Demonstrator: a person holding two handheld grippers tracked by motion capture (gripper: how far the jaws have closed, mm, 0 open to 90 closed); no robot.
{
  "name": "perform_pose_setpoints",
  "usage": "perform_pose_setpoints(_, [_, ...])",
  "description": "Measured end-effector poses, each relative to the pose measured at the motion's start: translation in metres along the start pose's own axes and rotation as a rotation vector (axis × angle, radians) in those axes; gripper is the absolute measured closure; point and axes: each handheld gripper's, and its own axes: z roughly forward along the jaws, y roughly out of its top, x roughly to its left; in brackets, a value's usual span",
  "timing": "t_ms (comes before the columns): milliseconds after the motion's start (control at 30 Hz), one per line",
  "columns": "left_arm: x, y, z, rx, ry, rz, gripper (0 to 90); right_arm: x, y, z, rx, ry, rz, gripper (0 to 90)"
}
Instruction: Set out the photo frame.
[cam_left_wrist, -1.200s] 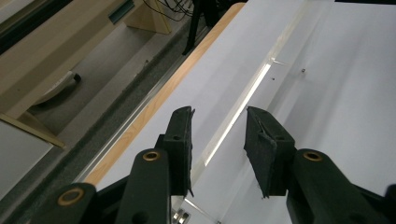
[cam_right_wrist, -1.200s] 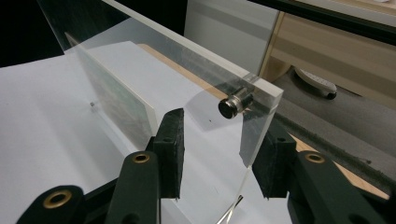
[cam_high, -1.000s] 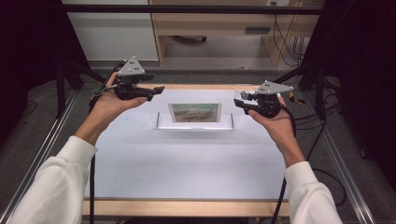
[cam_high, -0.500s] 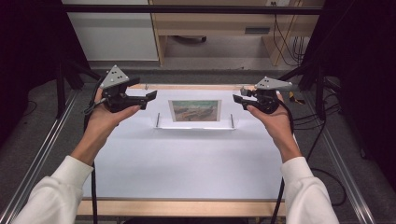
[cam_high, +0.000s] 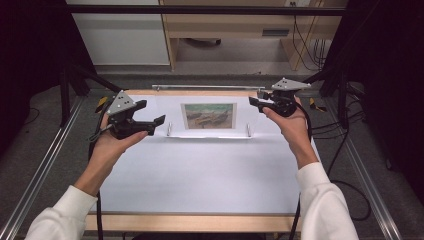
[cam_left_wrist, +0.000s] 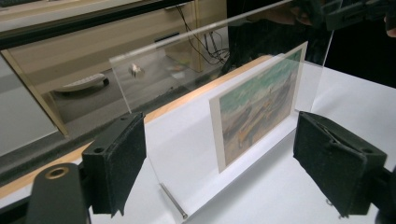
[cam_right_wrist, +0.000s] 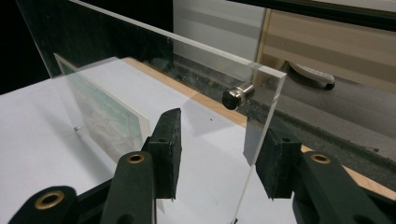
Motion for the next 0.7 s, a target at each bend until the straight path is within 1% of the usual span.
perform_pose_setpoints(67, [0.0,-0.005,0.0,0.0,0.004,-0.008,16.1,-0.001,0.0,0.001,-0.001,-0.002,0.003,55.9])
perform_pose_setpoints(100, [-0.001,-0.01,0.0,0.007,0.002,-0.025,15.4,-0.002,0.002,0.003,0.003,-0.007,0.012,55.7])
perform_pose_setpoints(133, [-0.001,-0.01,0.0,0.007,0.002,-0.025,15.3,-0.002,0.002,0.003,0.003,-0.007,0.012,55.7])
perform_pose_setpoints(267, [0.0,-0.02,0.001,0.019,0.003,-0.042,14.8,-0.006,0.002,0.007,0.004,-0.005,0.026,55.7])
perform_pose_setpoints(300, [0.0,-0.024,0.001,0.029,0.0,-0.047,14.7,-0.008,0.003,0.01,0.002,-0.003,0.036,55.7])
perform_pose_setpoints(400, [0.0,-0.029,0.001,0.036,-0.003,-0.054,14.7,-0.009,0.003,0.012,0.005,-0.012,0.043,55.6])
perform_pose_setpoints(467, [0.0,-0.036,0.002,0.048,-0.003,-0.061,14.7,-0.011,0.004,0.014,0.007,-0.017,0.041,55.3])
perform_pose_setpoints(500, [0.0,-0.036,0.002,0.048,-0.003,-0.061,14.7,-0.011,0.004,0.015,0.007,-0.019,0.05,55.3])
perform_pose_setpoints(533, [-0.001,-0.041,0.003,0.058,-0.005,-0.068,14.7,-0.012,0.004,0.015,0.009,-0.019,0.05,55.3])
perform_pose_setpoints(600, [-0.001,-0.044,0.004,0.064,-0.007,-0.072,14.7,-0.012,0.004,0.016,0.006,-0.019,0.056,55.2])
perform_pose_setpoints(667, [-0.002,-0.053,0.005,0.073,-0.011,-0.081,14.8,-0.014,0.004,0.018,0.006,-0.022,0.063,55.0])
perform_pose_setpoints(700, [-0.002,-0.053,0.005,0.073,-0.011,-0.081,14.8,-0.014,0.005,0.018,0.01,-0.024,0.067,54.9])
